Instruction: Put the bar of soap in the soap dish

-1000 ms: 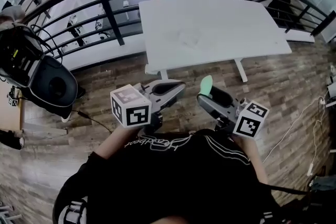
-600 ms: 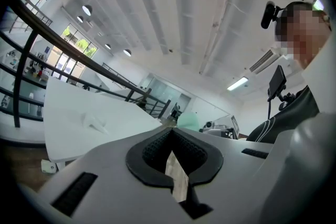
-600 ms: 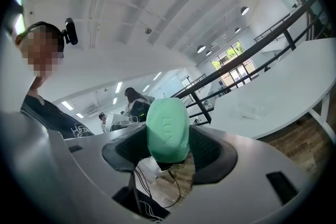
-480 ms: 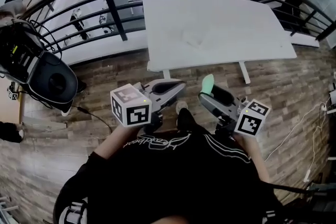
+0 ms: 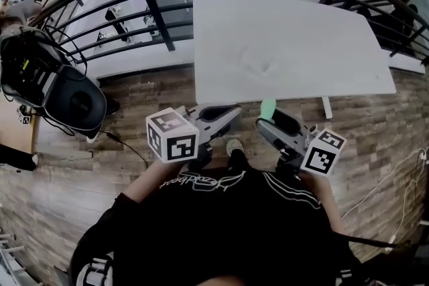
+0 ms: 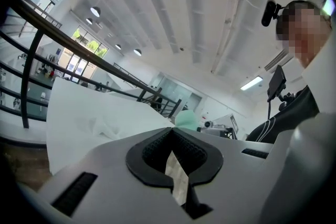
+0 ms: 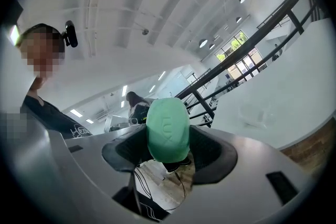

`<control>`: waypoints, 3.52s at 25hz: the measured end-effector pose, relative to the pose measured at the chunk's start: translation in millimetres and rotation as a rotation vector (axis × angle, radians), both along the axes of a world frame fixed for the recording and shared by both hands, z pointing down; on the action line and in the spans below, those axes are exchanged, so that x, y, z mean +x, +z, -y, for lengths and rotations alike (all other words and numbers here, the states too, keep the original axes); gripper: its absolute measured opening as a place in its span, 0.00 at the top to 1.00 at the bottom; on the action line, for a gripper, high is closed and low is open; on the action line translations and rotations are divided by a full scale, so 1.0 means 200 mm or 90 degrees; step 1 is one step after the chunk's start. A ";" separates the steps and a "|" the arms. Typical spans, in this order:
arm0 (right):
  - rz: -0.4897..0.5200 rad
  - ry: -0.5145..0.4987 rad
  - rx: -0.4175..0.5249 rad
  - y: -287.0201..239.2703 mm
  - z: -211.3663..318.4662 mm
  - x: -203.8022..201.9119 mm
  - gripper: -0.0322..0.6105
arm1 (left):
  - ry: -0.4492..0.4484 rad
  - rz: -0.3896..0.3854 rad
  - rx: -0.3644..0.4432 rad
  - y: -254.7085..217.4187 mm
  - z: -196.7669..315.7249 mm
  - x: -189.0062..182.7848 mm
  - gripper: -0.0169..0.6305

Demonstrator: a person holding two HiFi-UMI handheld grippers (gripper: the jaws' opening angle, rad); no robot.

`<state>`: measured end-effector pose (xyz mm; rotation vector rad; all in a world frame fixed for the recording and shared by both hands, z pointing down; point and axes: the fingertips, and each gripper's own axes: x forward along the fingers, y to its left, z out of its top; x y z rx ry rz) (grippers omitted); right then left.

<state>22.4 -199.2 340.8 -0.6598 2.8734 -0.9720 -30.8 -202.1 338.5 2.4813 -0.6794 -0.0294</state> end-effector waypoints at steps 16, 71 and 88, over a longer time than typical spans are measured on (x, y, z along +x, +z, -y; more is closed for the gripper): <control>-0.002 -0.008 -0.041 0.15 0.59 0.13 0.61 | -0.020 0.009 -0.050 0.15 0.56 0.12 0.96; -0.325 -0.090 0.197 0.56 1.34 0.00 0.61 | -0.036 0.010 -0.163 0.59 1.08 0.04 0.96; -0.453 -0.214 0.175 0.91 1.33 0.04 0.61 | -0.035 0.018 -0.189 0.66 1.10 0.05 0.96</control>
